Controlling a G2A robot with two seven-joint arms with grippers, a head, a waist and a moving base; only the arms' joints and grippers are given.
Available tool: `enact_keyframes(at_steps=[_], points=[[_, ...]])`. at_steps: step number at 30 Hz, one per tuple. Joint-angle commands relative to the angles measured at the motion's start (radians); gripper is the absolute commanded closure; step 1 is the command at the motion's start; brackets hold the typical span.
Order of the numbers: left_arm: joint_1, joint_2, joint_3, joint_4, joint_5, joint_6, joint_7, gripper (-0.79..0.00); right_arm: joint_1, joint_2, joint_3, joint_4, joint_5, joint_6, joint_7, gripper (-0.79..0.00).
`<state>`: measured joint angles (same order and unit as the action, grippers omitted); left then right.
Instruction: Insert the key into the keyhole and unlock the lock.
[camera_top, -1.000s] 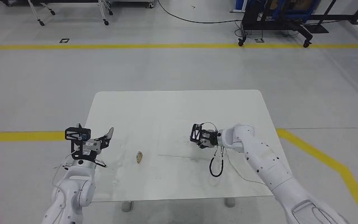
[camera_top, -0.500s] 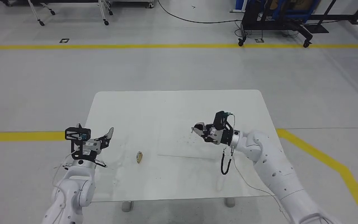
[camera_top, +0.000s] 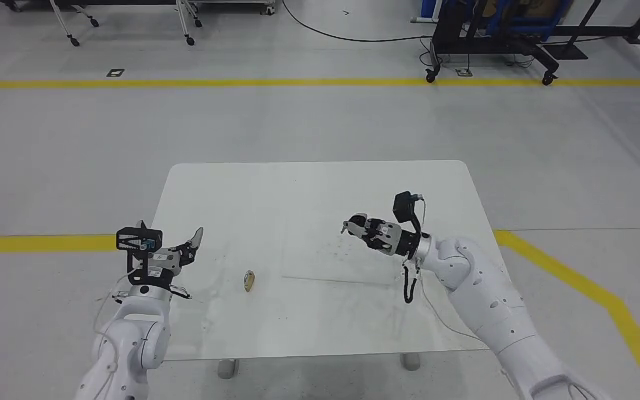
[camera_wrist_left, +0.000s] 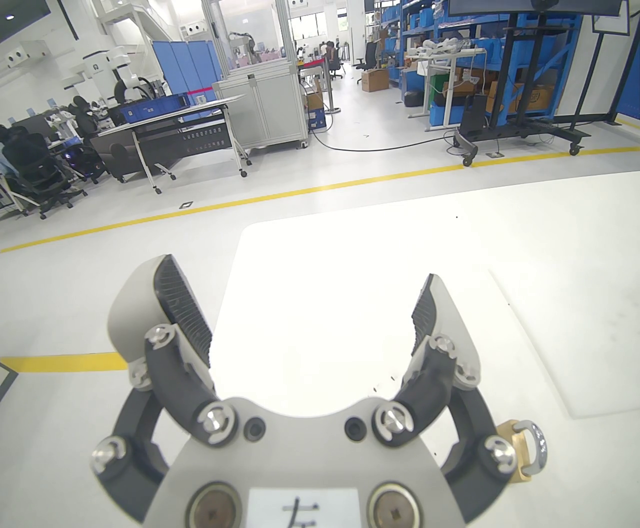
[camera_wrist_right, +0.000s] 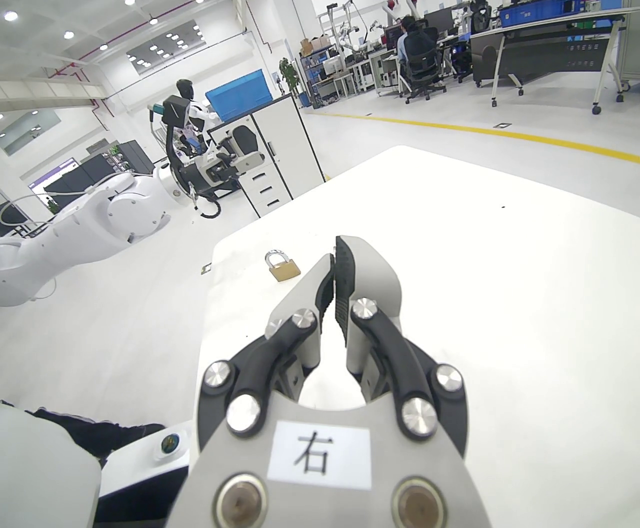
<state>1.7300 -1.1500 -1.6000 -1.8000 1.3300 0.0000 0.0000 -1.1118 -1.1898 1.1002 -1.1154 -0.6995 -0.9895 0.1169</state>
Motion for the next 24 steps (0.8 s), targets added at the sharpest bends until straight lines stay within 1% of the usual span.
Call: enact_keyframes(at_steps=[1,3,4,6,8,11,14,17,19,21,24], points=[[0.000,0.000,0.000,0.000,0.000,0.000,0.000,-0.785,0.000,0.000,0.000,0.000,0.000,0.000,0.000,0.000],[-0.004,-0.001,0.002,-0.012,-0.014,-0.014,0.012,-0.785,0.000,0.000,0.000,0.000,0.000,0.000,0.000,0.000],[-0.005,-0.004,0.008,-0.022,-0.073,-0.036,0.011,-0.785,-0.005,-0.001,-0.001,-0.003,0.006,0.010,-0.005,0.000],[-0.009,-0.009,0.014,-0.046,-0.263,-0.114,-0.021,-0.785,-0.019,-0.008,-0.021,-0.005,0.058,0.002,-0.022,0.000],[-0.022,-0.012,0.021,-0.062,-0.452,-0.203,-0.086,-0.785,-0.012,-0.019,-0.052,0.015,0.136,-0.016,-0.023,0.000],[-0.063,-0.016,0.052,-0.054,-0.783,-0.315,-0.241,-0.785,0.018,-0.041,-0.123,0.051,0.284,-0.023,0.001,0.000],[-0.137,-0.019,0.095,-0.001,-1.066,-0.363,-0.410,-0.785,0.050,-0.063,-0.196,0.070,0.451,-0.023,0.049,0.000],[-0.216,-0.024,0.141,0.088,-1.286,-0.380,-0.509,-0.785,0.080,-0.078,-0.251,0.093,0.587,-0.023,0.120,0.000],[-0.261,-0.026,0.171,0.142,-1.307,-0.409,-0.550,-0.785,0.095,-0.088,-0.284,0.089,0.678,-0.023,0.166,0.000],[-0.289,-0.031,0.209,0.192,-1.339,-0.446,-0.572,-0.785,0.099,-0.099,-0.321,0.076,0.783,-0.023,0.218,0.000],[-0.322,-0.034,0.235,0.263,-1.413,-0.499,-0.614,-0.785,0.121,-0.114,-0.348,0.107,0.874,-0.023,0.279,0.000]])
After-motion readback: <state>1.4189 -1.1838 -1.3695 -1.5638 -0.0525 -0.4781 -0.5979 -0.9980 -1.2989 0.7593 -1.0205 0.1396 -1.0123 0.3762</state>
